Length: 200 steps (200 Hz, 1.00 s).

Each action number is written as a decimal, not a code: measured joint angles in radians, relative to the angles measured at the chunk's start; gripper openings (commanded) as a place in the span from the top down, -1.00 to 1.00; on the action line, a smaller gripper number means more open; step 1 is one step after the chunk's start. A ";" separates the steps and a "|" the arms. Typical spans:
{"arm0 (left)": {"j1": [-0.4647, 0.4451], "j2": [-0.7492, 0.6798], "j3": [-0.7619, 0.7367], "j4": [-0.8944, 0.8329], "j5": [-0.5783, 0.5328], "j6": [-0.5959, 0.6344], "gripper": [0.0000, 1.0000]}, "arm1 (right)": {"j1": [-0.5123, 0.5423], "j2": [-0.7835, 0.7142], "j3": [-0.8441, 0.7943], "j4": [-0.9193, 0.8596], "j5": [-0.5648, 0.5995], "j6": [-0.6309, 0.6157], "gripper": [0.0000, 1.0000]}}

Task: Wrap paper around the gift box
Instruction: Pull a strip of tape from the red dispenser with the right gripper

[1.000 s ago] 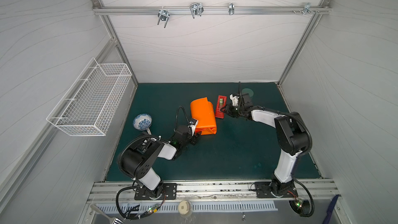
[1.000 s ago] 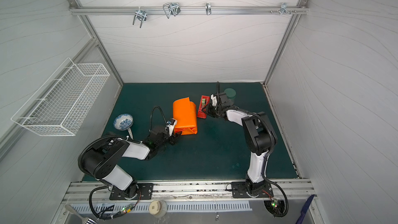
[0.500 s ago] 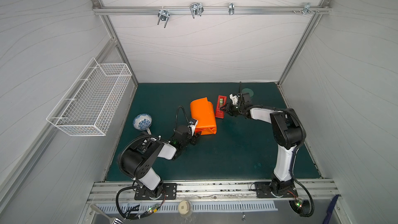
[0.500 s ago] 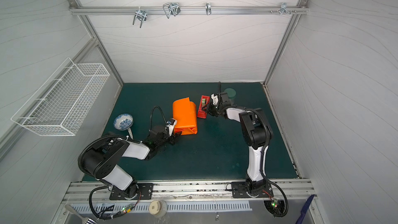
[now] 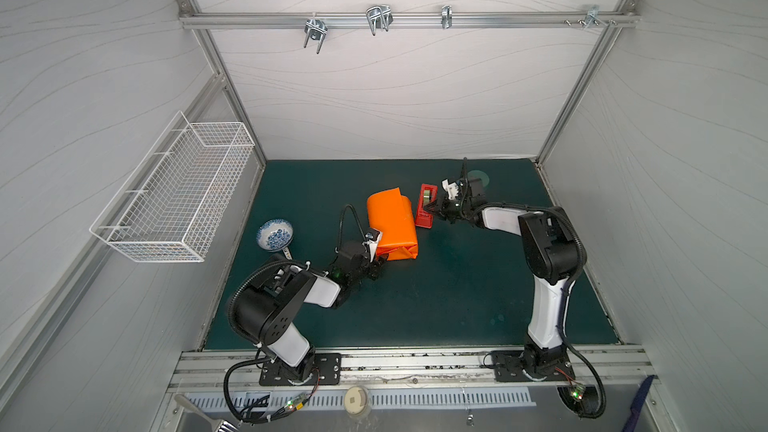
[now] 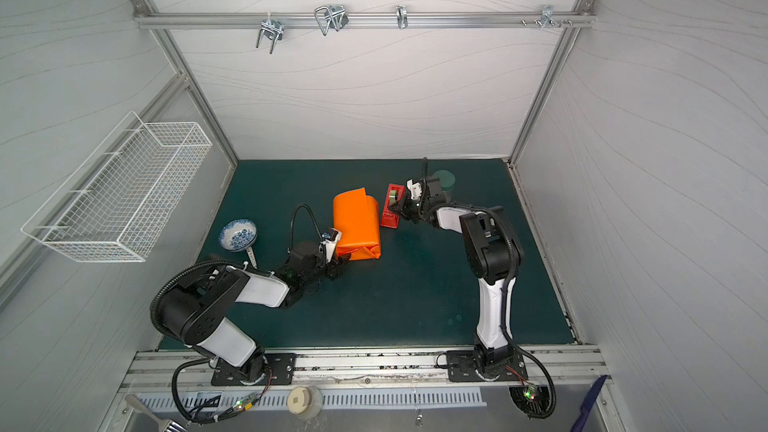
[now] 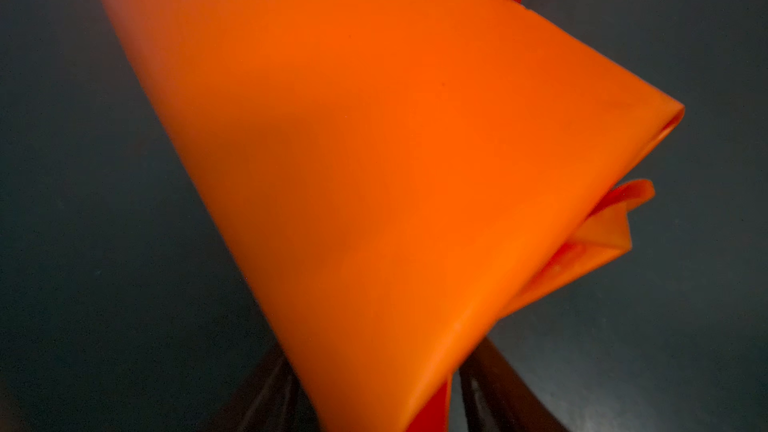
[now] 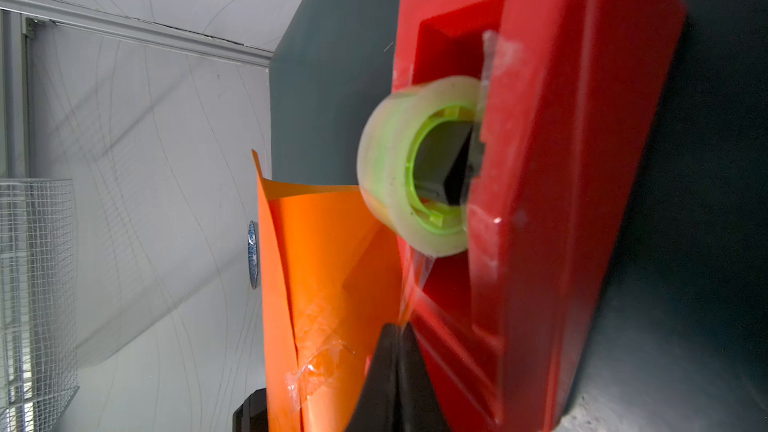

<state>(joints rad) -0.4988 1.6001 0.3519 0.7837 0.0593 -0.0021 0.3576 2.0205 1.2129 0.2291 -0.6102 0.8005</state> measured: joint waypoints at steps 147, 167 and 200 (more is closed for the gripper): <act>0.001 0.000 0.000 0.000 0.002 -0.002 -0.19 | -0.019 -0.035 -0.113 0.220 -0.100 0.198 1.00; 0.001 0.000 0.000 0.000 0.002 -0.002 -0.19 | -0.016 -0.055 -0.148 0.241 -0.106 0.205 1.00; 0.002 0.000 0.000 0.000 0.002 -0.002 -0.19 | -0.013 -0.085 -0.204 0.273 -0.103 0.210 1.00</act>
<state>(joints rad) -0.4973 1.6001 0.3519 0.7834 0.0608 -0.0044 0.3443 1.9354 1.0088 0.5022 -0.7132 1.0107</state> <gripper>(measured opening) 0.598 0.045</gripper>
